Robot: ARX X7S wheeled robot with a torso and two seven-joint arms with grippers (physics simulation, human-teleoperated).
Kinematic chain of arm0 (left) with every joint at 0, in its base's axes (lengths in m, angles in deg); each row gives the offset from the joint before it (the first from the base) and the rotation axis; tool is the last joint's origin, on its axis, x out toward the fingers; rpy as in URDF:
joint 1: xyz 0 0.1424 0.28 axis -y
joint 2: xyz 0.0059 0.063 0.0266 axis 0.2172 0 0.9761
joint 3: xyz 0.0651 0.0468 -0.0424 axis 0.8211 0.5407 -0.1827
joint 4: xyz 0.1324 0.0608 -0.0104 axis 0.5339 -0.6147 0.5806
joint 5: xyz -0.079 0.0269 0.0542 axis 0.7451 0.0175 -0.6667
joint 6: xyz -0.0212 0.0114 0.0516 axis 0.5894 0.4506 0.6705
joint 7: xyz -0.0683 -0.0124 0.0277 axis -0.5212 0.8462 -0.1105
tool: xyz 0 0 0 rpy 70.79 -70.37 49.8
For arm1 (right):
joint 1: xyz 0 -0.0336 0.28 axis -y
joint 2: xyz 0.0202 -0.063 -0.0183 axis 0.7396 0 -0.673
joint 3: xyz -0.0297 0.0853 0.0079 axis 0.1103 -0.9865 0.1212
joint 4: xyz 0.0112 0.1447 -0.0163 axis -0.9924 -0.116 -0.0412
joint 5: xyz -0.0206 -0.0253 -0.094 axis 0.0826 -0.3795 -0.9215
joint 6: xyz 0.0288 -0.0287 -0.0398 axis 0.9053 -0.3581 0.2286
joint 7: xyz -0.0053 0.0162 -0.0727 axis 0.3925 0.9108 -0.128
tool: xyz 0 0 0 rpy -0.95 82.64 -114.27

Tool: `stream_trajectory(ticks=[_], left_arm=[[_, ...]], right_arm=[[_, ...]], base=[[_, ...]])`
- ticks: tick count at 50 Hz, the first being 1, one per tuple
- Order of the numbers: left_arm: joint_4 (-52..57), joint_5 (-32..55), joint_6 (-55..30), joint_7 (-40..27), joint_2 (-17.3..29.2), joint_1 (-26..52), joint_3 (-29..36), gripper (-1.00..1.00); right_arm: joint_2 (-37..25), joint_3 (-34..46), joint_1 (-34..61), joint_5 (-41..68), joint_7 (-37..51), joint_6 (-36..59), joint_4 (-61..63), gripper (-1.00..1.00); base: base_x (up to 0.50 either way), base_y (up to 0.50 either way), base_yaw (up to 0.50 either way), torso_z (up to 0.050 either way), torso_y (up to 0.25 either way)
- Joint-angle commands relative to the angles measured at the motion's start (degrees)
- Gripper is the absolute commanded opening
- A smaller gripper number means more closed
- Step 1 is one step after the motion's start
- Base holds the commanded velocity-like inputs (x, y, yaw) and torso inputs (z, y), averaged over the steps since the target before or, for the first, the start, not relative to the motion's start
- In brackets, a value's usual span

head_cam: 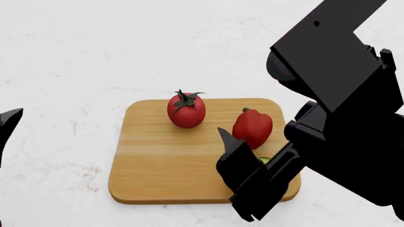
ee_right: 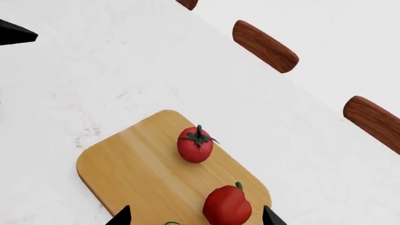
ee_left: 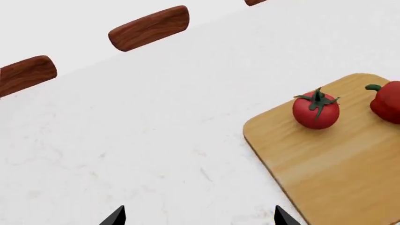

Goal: Place the avocado, onion, tomato and bell pepper on the cutting board.

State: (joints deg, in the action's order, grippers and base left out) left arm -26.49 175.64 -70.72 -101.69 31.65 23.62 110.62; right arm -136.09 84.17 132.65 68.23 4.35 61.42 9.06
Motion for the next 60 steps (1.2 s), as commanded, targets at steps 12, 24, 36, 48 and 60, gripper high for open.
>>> stream_trajectory(ticks=[12, 24, 36, 48, 60], left_arm=[[3.98, 24.06, -11.90, -11.70, 3.24, 10.26, 2.14, 1.00], [5.36, 31.05, -16.26, -15.76, 3.82, 12.92, 4.80, 1.00], [7.52, 32.54, -17.55, -17.49, 4.95, 11.88, 6.76, 1.00], [8.74, 31.36, -17.87, -17.97, 6.39, 10.31, 7.63, 1.00], [8.98, 24.19, -15.81, -13.23, 6.31, 5.15, 6.93, 1.00]], right_arm=[[1.83, 0.42, 2.86, -3.08, -2.33, 0.61, -1.96, 1.00], [2.40, 0.89, 3.20, -4.89, -3.71, 0.45, -2.49, 1.00], [2.24, 1.03, 2.66, -5.53, -4.20, -0.27, -2.51, 1.00], [1.62, 0.94, 2.09, -5.74, -4.37, -1.00, -2.19, 1.00], [0.95, 1.03, 1.42, -6.21, -4.65, -1.52, -2.09, 1.00]], base=[[0.00, 0.00, 0.00, 0.000, 0.000], [0.00, 0.00, 0.00, 0.000, 0.000], [0.00, 0.00, 0.00, 0.000, 0.000], [0.00, 0.00, 0.00, 0.000, 0.000], [0.00, 0.00, 0.00, 0.000, 0.000]])
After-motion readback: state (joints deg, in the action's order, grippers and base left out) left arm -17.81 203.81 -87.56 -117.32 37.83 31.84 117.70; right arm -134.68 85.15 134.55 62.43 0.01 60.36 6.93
